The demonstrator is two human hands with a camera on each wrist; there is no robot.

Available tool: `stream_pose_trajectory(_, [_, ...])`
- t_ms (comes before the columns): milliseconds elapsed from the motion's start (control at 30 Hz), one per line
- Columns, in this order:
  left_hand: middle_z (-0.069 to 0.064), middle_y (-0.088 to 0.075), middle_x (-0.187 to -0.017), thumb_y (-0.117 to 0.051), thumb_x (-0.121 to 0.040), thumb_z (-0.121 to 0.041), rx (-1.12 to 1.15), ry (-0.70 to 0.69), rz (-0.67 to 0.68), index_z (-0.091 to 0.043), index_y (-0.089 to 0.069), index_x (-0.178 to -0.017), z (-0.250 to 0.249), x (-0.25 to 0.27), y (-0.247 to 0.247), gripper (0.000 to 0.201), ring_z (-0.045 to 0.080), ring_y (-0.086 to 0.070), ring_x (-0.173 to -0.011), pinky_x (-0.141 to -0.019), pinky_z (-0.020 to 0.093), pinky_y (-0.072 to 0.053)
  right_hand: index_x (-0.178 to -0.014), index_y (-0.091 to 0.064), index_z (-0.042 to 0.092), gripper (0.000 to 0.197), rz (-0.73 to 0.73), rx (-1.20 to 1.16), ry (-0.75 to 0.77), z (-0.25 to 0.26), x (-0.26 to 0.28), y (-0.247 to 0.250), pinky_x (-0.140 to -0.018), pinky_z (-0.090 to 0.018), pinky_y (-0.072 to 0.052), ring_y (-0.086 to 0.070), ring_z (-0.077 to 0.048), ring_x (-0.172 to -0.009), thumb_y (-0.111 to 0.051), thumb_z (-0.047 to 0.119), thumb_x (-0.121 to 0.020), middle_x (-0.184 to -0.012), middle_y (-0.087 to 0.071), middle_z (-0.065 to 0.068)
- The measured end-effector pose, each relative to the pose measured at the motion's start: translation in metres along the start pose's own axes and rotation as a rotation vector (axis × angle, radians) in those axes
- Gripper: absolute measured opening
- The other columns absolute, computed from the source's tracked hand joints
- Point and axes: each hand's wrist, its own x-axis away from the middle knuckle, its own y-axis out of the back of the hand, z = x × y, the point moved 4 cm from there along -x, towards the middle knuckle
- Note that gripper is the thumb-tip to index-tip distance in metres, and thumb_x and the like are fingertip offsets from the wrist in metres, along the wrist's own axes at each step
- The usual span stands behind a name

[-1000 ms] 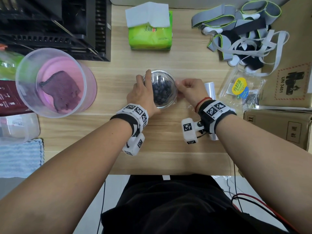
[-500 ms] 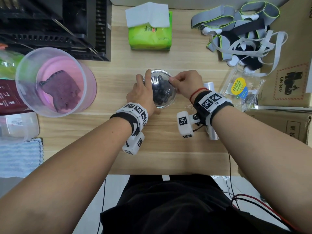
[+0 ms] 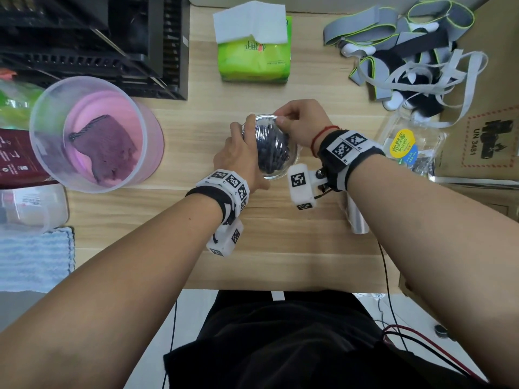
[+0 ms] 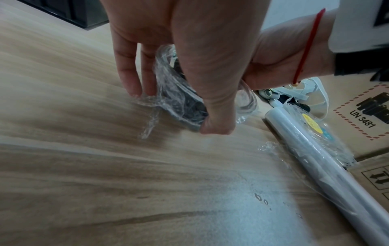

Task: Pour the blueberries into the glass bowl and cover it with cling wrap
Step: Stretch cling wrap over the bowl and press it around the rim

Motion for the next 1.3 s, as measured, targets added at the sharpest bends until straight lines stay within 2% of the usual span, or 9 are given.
stream_pose_trajectory(167, [0.008,-0.032,-0.134,-0.095,-0.042,-0.043,-0.008,0.005,0.002,-0.022,-0.006,-0.152,-0.001,0.000,0.000,0.143,0.028,-0.056,-0.103,-0.065,0.038,-0.051,-0.083,-0.068,0.025,0.008,0.003,0.016,-0.007,-0.001,-0.004,0.003,-0.073,-0.025,-0.051,-0.059,-0.005,-0.066,-0.069,0.019,-0.088,-0.069,-0.063,0.011])
stream_pose_trajectory(267, [0.008,-0.031,-0.135,-0.096,-0.042,-0.043,-0.004,0.010,0.002,-0.022,-0.006,-0.153,0.000,0.000,0.000,0.144,0.028,-0.056,-0.104,-0.067,0.039,-0.051,-0.091,-0.064,0.021,0.004,0.050,0.041,-0.024,-0.002,-0.002,-0.001,-0.082,-0.030,-0.054,-0.061,-0.013,-0.078,-0.064,0.025,-0.092,-0.076,-0.062,0.009])
stream_pose_trajectory(333, [0.009,-0.030,-0.136,-0.095,-0.042,-0.044,-0.005,0.008,0.008,-0.021,-0.004,-0.153,0.000,-0.001,-0.001,0.146,0.028,-0.055,-0.106,-0.068,0.039,-0.052,-0.097,-0.067,0.016,0.021,0.071,0.051,-0.064,-0.008,-0.001,-0.001,-0.085,-0.031,-0.052,-0.062,-0.016,-0.085,-0.062,0.036,-0.093,-0.085,-0.066,0.004])
stream_pose_trajectory(500, [0.008,-0.030,-0.136,-0.095,-0.043,-0.045,0.002,0.012,0.013,-0.022,-0.002,-0.153,-0.001,0.000,0.000,0.146,0.028,-0.054,-0.108,-0.067,0.038,-0.049,-0.071,-0.068,0.023,0.024,-0.032,0.057,-0.139,-0.012,-0.001,0.014,-0.070,-0.022,-0.046,-0.061,-0.010,-0.076,-0.076,0.044,-0.080,-0.075,-0.067,0.007])
stream_pose_trajectory(667, [0.008,-0.029,-0.135,-0.095,-0.043,-0.044,0.005,0.013,0.013,-0.022,-0.002,-0.153,0.000,-0.001,0.000,0.146,0.027,-0.054,-0.106,-0.065,0.036,-0.047,-0.077,-0.071,0.023,0.024,-0.059,0.071,-0.118,-0.011,0.003,0.015,-0.063,-0.019,-0.044,-0.058,-0.004,-0.067,-0.077,0.045,-0.079,-0.071,-0.064,0.011])
stream_pose_trajectory(767, [0.008,-0.029,-0.136,-0.095,-0.043,-0.044,0.007,0.010,0.010,-0.022,-0.002,-0.153,-0.001,0.000,0.000,0.146,0.027,-0.054,-0.107,-0.065,0.036,-0.047,-0.087,-0.075,0.021,0.033,-0.033,0.076,-0.149,-0.016,0.004,0.012,-0.071,-0.023,-0.047,-0.064,-0.012,-0.079,-0.073,0.053,-0.079,-0.083,-0.071,0.005])
stream_pose_trajectory(833, [0.008,-0.029,-0.136,-0.096,-0.042,-0.045,-0.002,0.011,0.004,-0.022,-0.002,-0.153,-0.001,0.000,0.000,0.147,0.028,-0.055,-0.107,-0.065,0.036,-0.046,-0.084,-0.074,0.020,0.036,-0.041,0.091,-0.168,-0.016,0.005,0.012,-0.072,-0.024,-0.046,-0.064,-0.015,-0.082,-0.073,0.056,-0.078,-0.085,-0.071,0.002])
stream_pose_trajectory(1066, [0.007,-0.029,-0.137,-0.096,-0.042,-0.045,-0.008,0.001,0.018,-0.024,-0.001,-0.152,0.000,0.000,0.001,0.147,0.027,-0.054,-0.109,-0.068,0.038,-0.049,-0.068,-0.064,0.020,0.039,-0.011,0.054,-0.215,-0.018,0.003,0.016,-0.058,-0.022,-0.044,-0.057,-0.013,-0.063,-0.075,0.057,-0.075,-0.066,-0.064,0.004])
stream_pose_trajectory(1300, [0.007,-0.028,-0.138,-0.096,-0.042,-0.043,-0.005,0.000,0.029,-0.025,-0.001,-0.153,-0.002,0.000,0.002,0.147,0.027,-0.054,-0.109,-0.068,0.039,-0.051,-0.072,-0.068,0.017,0.032,0.059,-0.102,-0.222,-0.027,0.005,0.009,-0.076,-0.036,-0.056,-0.060,-0.017,-0.065,-0.075,0.047,-0.080,-0.068,-0.066,-0.001])
